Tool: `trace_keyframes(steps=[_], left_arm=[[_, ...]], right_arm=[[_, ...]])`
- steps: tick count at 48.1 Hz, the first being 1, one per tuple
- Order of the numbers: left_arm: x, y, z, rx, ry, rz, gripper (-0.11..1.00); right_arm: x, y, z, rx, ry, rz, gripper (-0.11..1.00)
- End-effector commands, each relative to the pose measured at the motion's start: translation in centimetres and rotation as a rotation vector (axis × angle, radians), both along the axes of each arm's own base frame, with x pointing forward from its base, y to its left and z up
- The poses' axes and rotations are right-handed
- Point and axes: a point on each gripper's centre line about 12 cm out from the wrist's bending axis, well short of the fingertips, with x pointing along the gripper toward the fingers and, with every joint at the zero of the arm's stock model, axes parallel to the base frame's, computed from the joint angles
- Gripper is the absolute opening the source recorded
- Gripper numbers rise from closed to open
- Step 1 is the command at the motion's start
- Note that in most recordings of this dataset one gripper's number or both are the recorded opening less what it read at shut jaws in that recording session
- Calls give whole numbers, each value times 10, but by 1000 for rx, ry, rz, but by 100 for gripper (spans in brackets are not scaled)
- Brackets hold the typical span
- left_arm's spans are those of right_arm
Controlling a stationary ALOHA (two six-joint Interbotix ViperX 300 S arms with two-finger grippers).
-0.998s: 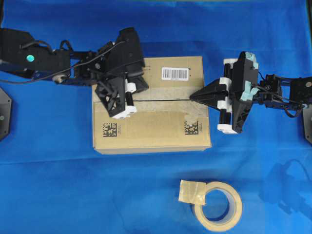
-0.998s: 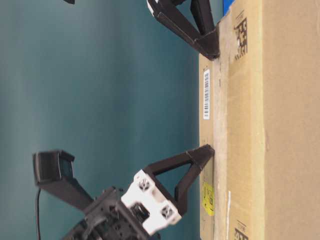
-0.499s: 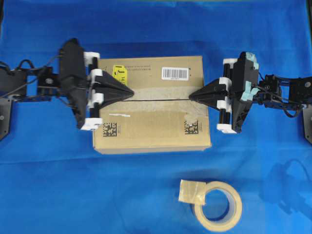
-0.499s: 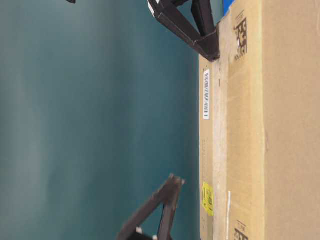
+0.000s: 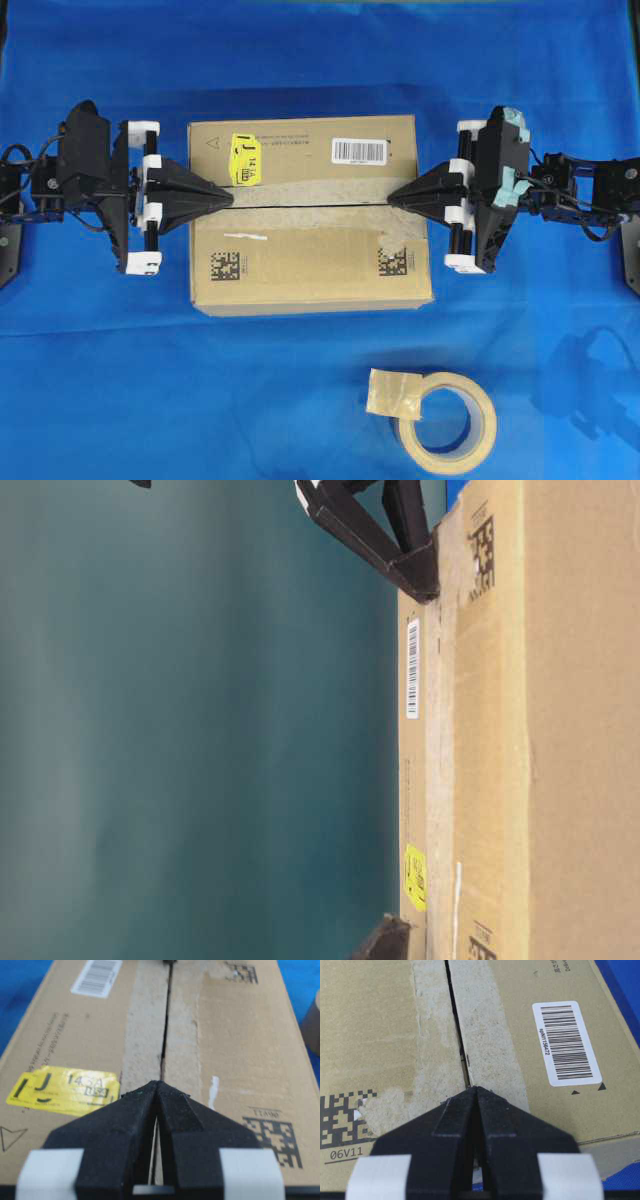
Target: Close the cardboard box.
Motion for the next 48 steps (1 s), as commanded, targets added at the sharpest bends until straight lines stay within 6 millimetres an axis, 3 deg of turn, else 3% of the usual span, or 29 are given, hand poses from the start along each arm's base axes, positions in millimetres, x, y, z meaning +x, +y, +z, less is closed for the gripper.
trace_keyframes(steps=[1, 22, 48], left_arm=[[1, -2, 2, 2, -17, -8, 0], [0, -4, -15, 0, 37, -12, 0], [0, -4, -16, -2, 41, -12, 0]], right_arm=[[2, -1, 4, -5, -16, -3, 0], [2, -1, 4, -5, -16, -3, 0], [1, -1, 4, -5, -15, -3, 0]])
